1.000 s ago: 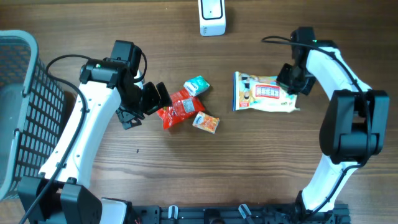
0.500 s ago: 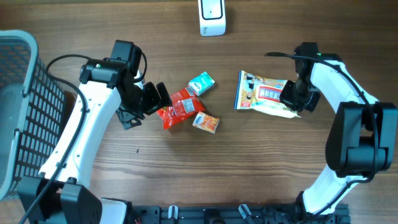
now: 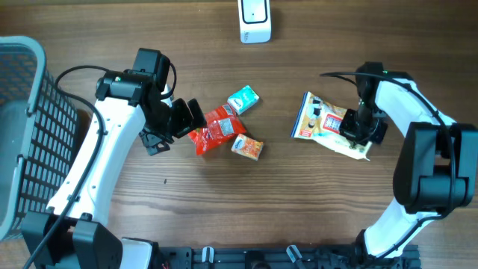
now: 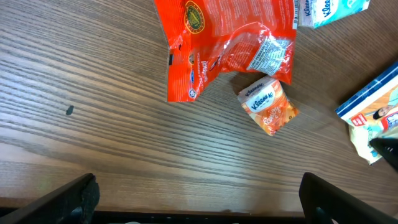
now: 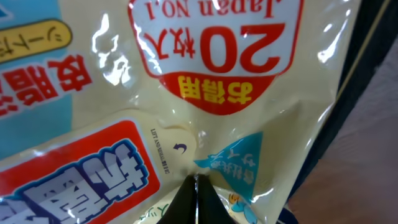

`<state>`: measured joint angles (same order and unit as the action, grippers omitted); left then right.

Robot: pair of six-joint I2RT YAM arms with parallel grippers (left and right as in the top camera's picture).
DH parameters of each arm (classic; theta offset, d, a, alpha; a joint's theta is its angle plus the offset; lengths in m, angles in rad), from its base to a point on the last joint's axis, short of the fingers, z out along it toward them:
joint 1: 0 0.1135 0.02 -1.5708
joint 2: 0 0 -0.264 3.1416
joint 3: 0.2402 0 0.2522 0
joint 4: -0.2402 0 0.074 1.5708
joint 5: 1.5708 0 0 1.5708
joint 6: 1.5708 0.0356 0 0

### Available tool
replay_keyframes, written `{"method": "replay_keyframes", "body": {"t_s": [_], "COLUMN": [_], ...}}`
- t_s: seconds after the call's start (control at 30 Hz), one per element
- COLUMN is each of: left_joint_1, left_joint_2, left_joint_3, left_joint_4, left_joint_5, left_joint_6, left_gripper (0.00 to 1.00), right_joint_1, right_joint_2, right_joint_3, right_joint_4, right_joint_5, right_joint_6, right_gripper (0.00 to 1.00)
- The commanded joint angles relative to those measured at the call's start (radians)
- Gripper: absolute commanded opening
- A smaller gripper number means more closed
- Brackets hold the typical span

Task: Scan the item barcode

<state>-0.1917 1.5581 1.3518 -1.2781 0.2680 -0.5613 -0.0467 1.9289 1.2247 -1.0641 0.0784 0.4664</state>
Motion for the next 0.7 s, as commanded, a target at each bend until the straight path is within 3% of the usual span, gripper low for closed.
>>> {"method": "replay_keyframes", "body": {"t_s": [0.0,0.07,0.17,0.27,0.4,0.53,0.6,0.67], "left_joint_1": [-0.003,-0.003,-0.003,-0.003,-0.003,-0.003,-0.003,-0.003], "left_joint_2": [0.002,0.002,0.002,0.002,0.002,0.002,0.002,0.002], "left_joint_3": [-0.001,-0.001,-0.001,-0.001,-0.001,-0.001,-0.001,-0.001], "left_joint_4": [0.0,0.0,0.0,0.0,0.0,0.0,0.0,0.0], "left_joint_5": [0.004,0.004,0.004,0.004,0.004,0.004,0.004,0.004], "left_joint_6": [0.015,0.015,0.015,0.016,0.015,0.015,0.015,0.015], "left_gripper": [1.0,1.0,1.0,1.0,1.0,1.0,1.0,1.0], "right_joint_1": [-0.002,0.0,0.017,0.049,0.118,0.276,0.333,0.351], "right_joint_2": [0.012,0.01,0.01,0.013,0.013,0.013,0.013,0.013], "right_joint_3": [0.044,0.169,0.226,0.158,-0.018,-0.03,0.017,0.143], "right_joint_4": [-0.104,-0.202,-0.121,-0.039,0.197,0.317,0.314,0.194], "right_joint_5": [0.084,-0.016,-0.428,-0.329,-0.452,-0.472,-0.468,-0.441], "right_joint_6": [0.042,-0.017,-0.322,-0.226,-0.151,-0.149,-0.161,-0.197], "right_gripper": [0.04,0.04,0.05,0.09,0.12,0.14,0.14,0.07]}}
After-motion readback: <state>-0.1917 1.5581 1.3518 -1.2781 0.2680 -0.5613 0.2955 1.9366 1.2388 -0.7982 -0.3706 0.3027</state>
